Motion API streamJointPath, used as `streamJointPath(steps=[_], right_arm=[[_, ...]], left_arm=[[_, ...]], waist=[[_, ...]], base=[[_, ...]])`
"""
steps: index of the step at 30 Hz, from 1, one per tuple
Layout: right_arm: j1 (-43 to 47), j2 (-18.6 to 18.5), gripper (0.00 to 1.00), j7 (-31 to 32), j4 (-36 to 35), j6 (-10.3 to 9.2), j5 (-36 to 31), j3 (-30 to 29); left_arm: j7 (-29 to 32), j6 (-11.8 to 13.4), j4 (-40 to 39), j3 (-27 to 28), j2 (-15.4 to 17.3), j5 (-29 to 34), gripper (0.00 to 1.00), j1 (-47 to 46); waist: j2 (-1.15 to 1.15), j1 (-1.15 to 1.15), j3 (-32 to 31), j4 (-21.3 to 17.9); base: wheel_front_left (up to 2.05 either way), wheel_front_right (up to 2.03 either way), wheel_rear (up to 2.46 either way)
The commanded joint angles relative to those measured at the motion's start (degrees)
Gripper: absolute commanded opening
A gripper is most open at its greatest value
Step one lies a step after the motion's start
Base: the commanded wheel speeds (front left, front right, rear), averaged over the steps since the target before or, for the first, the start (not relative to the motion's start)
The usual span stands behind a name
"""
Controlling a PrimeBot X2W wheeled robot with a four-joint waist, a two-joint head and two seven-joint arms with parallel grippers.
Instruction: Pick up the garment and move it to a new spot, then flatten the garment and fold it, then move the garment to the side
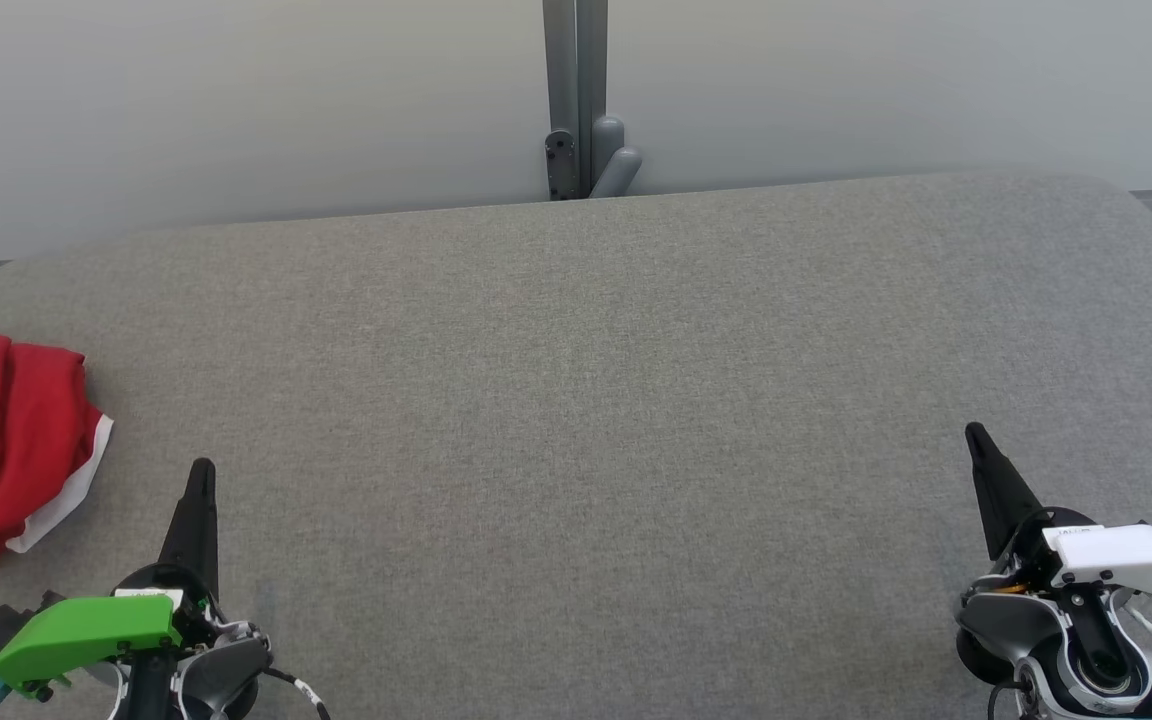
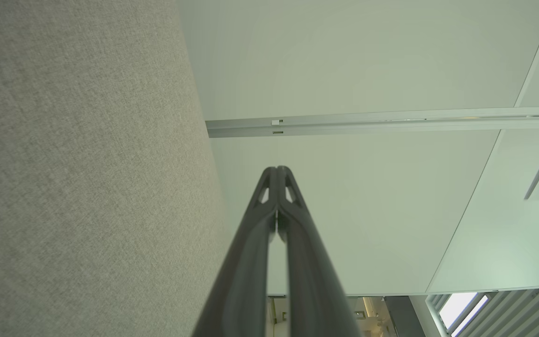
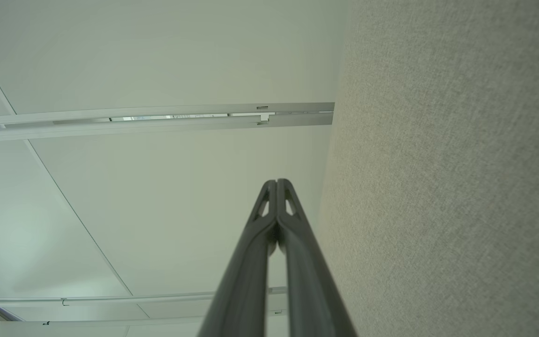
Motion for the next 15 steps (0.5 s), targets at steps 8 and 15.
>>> streamJointPath(steps=[8, 15], right_arm=[[0.7, -0.3, 0.0, 0.2, -0.2, 0.02, 0.3, -0.1], [0.7, -0.3, 0.0, 0.2, -0.2, 0.02, 0.3, -0.1]], left_arm=[[0.0, -0.3, -0.2, 0.1, 0.4, -0.2, 0.0, -0.6], [0.0, -0.3, -0.2, 0.1, 0.4, -0.2, 0.0, -0.6]], waist=[[0.0, 0.0, 0.0, 0.0], [0.0, 0.0, 0.0, 0.0]], base=[[0.0, 0.0, 0.0], [0.0, 0.0, 0.0]])
